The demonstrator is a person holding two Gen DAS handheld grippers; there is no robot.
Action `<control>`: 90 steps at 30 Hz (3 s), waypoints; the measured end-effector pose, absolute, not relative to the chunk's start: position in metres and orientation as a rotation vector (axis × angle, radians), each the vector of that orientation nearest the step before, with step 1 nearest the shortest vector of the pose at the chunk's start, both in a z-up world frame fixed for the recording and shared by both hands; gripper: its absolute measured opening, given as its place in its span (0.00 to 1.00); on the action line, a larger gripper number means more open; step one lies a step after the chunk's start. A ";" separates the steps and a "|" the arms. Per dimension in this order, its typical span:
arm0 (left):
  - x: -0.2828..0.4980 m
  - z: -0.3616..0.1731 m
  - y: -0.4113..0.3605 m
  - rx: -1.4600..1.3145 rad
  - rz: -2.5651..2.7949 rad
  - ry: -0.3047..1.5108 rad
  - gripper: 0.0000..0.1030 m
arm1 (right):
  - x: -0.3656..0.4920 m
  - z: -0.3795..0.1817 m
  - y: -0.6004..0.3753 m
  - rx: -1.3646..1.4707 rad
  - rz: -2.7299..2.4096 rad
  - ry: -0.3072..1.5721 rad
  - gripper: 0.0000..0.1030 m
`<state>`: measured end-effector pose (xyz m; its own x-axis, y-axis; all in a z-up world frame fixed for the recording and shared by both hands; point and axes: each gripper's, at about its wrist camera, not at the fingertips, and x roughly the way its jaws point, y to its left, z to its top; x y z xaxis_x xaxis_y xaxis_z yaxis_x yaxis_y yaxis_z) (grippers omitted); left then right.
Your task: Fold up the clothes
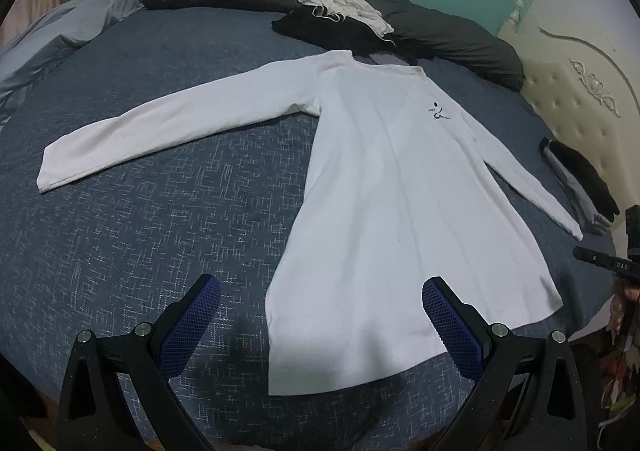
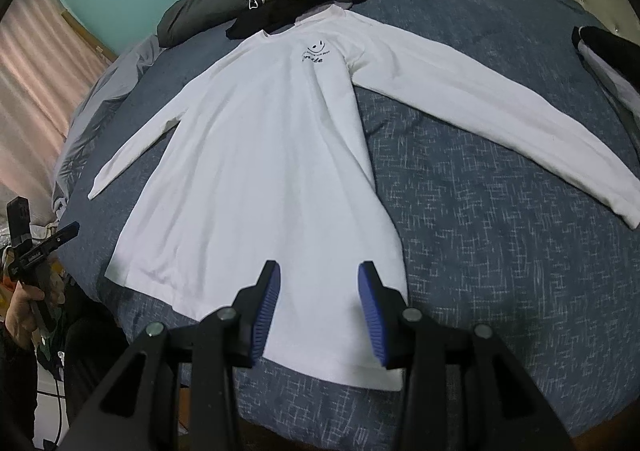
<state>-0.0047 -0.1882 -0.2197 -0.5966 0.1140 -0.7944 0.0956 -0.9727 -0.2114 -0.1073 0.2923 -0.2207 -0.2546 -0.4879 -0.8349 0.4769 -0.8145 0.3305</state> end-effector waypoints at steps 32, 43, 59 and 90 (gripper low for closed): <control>-0.011 -0.220 -0.184 -1.451 2.809 -0.302 1.00 | -0.108 -0.220 0.284 1.390 -2.098 0.007 0.40; -0.017 -0.236 -0.189 -1.513 2.754 -0.302 0.99 | -0.109 -0.222 0.282 1.390 -2.094 0.010 0.40; -0.040 -0.291 -0.189 -1.712 2.643 -0.318 0.99 | -0.112 -0.230 0.276 1.403 -2.085 0.010 0.40; -0.045 -0.325 -0.193 -1.863 2.538 -0.305 0.99 | -0.121 -0.243 0.278 1.436 -2.075 -0.032 0.40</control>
<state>-0.0452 -0.1927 -0.3247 -0.3059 0.0964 -0.9472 0.1311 -0.9811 -0.1421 -0.1206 0.2775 -0.2432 -0.2275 -0.4893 -0.8419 0.4628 -0.8150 0.3487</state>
